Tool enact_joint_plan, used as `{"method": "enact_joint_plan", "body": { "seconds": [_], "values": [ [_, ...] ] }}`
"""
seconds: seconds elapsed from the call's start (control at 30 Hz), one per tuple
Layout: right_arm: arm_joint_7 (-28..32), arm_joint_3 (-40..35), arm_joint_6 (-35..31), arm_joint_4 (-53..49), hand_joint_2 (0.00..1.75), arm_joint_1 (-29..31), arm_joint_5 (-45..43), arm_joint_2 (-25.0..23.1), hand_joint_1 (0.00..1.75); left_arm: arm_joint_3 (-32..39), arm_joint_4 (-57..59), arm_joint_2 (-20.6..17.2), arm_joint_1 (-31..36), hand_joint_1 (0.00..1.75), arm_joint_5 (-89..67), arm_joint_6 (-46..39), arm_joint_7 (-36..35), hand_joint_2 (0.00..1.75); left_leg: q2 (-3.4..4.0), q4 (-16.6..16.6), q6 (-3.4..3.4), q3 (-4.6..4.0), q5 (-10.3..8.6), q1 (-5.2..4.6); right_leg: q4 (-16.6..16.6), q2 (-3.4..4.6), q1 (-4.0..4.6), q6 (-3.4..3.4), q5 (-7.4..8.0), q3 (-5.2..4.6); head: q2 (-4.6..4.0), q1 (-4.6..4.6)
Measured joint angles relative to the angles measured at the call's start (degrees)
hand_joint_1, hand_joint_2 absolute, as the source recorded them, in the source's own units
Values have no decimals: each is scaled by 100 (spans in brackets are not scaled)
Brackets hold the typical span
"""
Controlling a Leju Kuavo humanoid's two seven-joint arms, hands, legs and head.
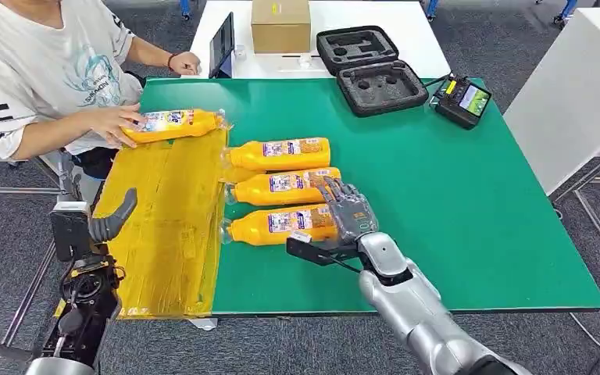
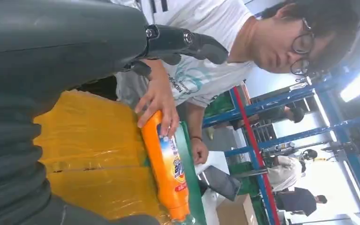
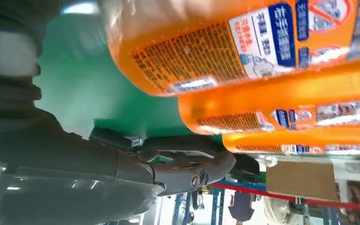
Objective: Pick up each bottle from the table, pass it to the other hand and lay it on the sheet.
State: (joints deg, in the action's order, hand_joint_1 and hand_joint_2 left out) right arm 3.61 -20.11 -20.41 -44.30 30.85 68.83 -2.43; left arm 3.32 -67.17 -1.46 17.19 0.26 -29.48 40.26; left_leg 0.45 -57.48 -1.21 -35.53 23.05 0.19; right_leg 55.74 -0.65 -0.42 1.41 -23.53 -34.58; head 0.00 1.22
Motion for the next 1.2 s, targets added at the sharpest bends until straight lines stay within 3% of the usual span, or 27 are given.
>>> {"method": "enact_joint_plan", "body": {
  "seconds": [0.73,0.83,0.87,0.9,0.93,1.07,1.2],
  "values": [
    [564,-44,439,990,175,478,-424,-361,0,2,41,131,91,0,-72,-79,0,175,0,0,0,-1,-1,0,0,1,0,0,1,-3,0,2],
    [625,-72,542,1073,175,501,-457,-422,45,4,85,133,100,0,-52,-42,-2,175,0,-1,0,-1,-1,0,0,0,0,0,1,-3,0,0],
    [647,-83,570,1099,175,505,-465,-439,70,4,105,135,106,0,-41,-31,0,175,0,0,0,-1,-1,0,0,0,0,0,1,-3,0,0],
    [677,-100,633,1129,175,511,-492,-457,79,7,122,138,115,0,-11,-17,-2,175,0,0,0,-1,-1,0,0,1,0,0,1,-3,0,0],
    [695,-114,691,1165,175,516,-518,-472,119,9,140,142,129,0,2,7,-2,175,0,-1,0,-1,0,0,0,1,0,0,1,-3,0,0],
    [754,-155,893,1289,175,571,-594,-522,134,22,232,149,178,0,72,52,-2,175,0,-1,0,-1,0,-1,0,1,0,0,1,-3,0,2],
    [754,-201,1084,1425,175,681,-656,-538,134,26,304,153,198,0,111,94,-2,175,1,-1,0,1,0,-1,0,1,0,0,1,-2,0,0]
  ]
}}
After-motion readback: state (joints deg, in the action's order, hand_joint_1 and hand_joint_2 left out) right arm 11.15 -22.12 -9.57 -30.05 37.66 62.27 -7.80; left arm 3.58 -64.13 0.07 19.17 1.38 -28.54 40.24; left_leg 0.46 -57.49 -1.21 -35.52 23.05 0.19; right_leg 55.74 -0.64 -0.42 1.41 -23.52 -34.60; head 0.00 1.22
